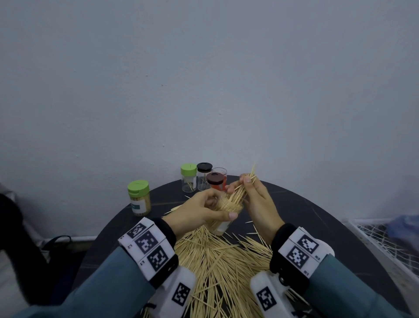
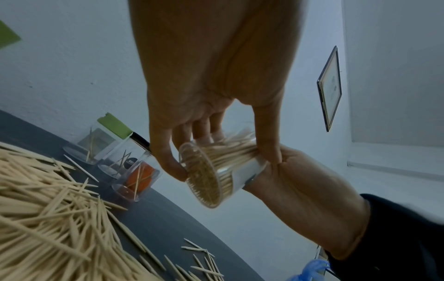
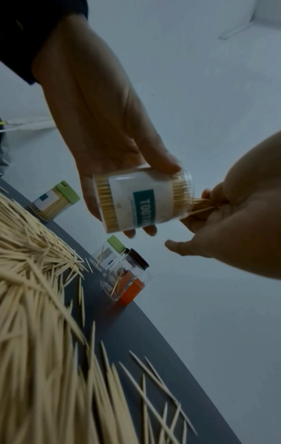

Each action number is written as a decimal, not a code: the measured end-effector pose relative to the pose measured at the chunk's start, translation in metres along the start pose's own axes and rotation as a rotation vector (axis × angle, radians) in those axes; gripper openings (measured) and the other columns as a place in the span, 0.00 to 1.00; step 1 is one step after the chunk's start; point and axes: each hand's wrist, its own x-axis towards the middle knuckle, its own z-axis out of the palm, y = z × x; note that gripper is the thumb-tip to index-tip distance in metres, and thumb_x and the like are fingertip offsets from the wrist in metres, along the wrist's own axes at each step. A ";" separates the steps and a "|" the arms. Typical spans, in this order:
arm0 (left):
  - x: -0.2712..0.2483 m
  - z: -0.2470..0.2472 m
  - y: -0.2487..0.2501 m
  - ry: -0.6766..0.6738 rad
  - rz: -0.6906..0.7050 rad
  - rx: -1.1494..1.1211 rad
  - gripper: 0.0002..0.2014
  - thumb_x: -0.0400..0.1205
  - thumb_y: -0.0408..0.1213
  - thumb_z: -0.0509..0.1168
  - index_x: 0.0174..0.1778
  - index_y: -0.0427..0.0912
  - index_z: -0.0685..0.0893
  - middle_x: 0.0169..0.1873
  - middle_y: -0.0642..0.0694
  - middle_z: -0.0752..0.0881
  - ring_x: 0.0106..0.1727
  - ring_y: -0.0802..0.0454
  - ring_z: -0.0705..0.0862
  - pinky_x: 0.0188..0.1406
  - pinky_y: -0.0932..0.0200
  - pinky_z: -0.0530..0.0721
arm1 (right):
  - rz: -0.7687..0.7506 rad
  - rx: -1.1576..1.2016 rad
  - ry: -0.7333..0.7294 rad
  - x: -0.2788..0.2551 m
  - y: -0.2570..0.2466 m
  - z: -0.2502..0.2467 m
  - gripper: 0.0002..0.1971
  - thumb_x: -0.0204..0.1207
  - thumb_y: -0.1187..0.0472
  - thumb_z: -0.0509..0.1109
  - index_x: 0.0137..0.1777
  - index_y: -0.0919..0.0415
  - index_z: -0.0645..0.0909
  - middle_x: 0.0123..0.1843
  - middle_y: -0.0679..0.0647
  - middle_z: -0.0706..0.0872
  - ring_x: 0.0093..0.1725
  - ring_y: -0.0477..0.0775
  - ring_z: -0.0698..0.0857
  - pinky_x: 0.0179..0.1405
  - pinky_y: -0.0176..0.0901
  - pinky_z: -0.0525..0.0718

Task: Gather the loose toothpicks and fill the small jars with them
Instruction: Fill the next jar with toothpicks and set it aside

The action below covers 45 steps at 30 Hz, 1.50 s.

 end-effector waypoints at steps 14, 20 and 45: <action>0.000 0.000 -0.001 -0.007 -0.002 0.049 0.17 0.72 0.35 0.74 0.55 0.47 0.78 0.48 0.48 0.87 0.50 0.54 0.86 0.52 0.59 0.83 | 0.207 -0.138 -0.118 -0.002 0.002 0.001 0.15 0.85 0.63 0.55 0.61 0.70 0.79 0.59 0.60 0.86 0.51 0.50 0.85 0.54 0.36 0.83; -0.001 0.001 -0.001 -0.055 -0.016 0.091 0.18 0.72 0.34 0.75 0.56 0.45 0.79 0.48 0.49 0.87 0.52 0.53 0.85 0.60 0.55 0.81 | 0.122 -0.078 -0.070 0.000 0.000 -0.002 0.20 0.86 0.55 0.50 0.56 0.67 0.79 0.59 0.56 0.87 0.60 0.50 0.84 0.60 0.45 0.81; -0.001 -0.006 -0.002 0.062 0.015 -0.015 0.30 0.63 0.43 0.76 0.62 0.45 0.79 0.53 0.46 0.89 0.56 0.51 0.87 0.56 0.54 0.84 | 0.105 -0.266 -0.204 -0.006 0.004 -0.004 0.22 0.86 0.51 0.44 0.73 0.48 0.72 0.66 0.41 0.80 0.68 0.40 0.75 0.68 0.31 0.67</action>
